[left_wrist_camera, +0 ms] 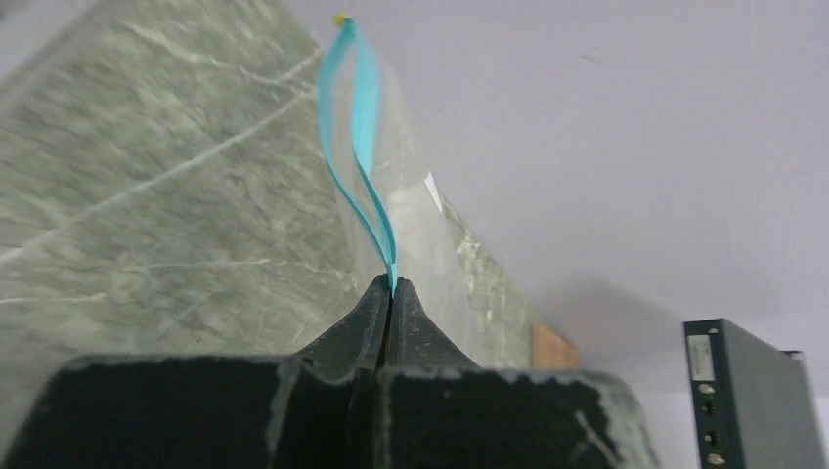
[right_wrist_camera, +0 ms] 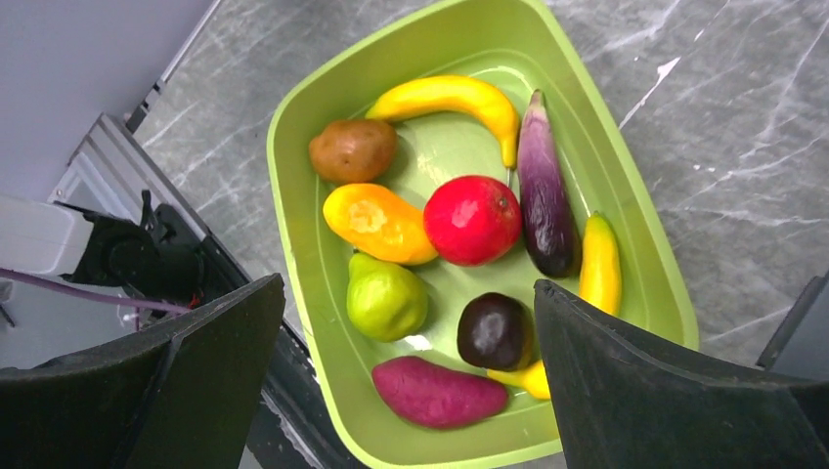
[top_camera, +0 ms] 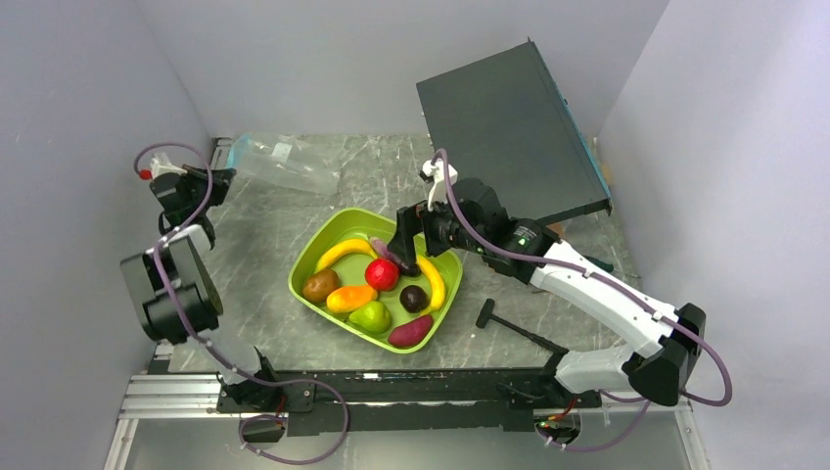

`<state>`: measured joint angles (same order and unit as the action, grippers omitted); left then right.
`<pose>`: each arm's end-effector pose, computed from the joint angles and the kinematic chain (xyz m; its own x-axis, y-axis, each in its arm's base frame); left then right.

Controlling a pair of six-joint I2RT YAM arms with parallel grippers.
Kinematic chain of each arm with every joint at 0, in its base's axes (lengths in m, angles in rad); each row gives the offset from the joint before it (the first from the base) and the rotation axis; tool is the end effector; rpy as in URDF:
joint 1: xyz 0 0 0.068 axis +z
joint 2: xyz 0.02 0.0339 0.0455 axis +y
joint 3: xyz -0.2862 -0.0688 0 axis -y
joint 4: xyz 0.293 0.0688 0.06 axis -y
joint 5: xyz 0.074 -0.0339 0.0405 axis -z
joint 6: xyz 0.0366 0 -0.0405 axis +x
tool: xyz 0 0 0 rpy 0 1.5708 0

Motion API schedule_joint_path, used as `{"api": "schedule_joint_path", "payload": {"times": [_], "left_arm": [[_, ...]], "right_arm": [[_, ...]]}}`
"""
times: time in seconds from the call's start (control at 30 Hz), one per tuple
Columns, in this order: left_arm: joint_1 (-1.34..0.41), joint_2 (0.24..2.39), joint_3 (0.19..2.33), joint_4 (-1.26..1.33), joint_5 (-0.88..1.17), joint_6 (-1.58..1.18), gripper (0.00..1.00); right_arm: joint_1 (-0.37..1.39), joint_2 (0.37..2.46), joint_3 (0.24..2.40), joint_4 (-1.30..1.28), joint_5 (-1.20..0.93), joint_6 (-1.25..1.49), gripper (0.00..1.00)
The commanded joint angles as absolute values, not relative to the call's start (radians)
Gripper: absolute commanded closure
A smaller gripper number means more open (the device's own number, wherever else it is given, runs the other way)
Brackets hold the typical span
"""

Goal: Place the food in the zip-top bag and seal the zipper
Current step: Pick up the zipper food storage bag at the center of the board, then unzip the zipper food storage bag.

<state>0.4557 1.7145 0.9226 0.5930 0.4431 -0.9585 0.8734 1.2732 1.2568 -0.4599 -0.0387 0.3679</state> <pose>0.3791 0.1683 0.2092 -0.0855 -0.8652 -0.4941 -0.1568 0.5014 -0.8509 0.2098 0.2525 0.3916 -0.5582 -0.1066 -0.8228 -0.6294 0.7006 0.3362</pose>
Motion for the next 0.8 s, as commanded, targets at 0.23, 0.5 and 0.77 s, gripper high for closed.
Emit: {"api": "schedule_joint_path", "payload": {"times": [0.23, 0.5, 0.77], "left_arm": [[0.457, 1.178, 0.984, -0.205, 0.274, -0.351, 1.0], [0.38, 0.74, 0.938, -0.37, 0.155, -0.074, 1.0], [0.242, 0.617, 0.882, -0.476, 0.204, 0.008, 1.0]], "right_arm": [[0.896, 1.379, 1.308, -0.331, -0.149, 0.405, 0.0], [0.938, 1.475, 1.325, -0.236, -0.189, 0.433, 0.0], [0.958, 1.545, 1.343, -0.208, -0.221, 0.44, 0.0]]}}
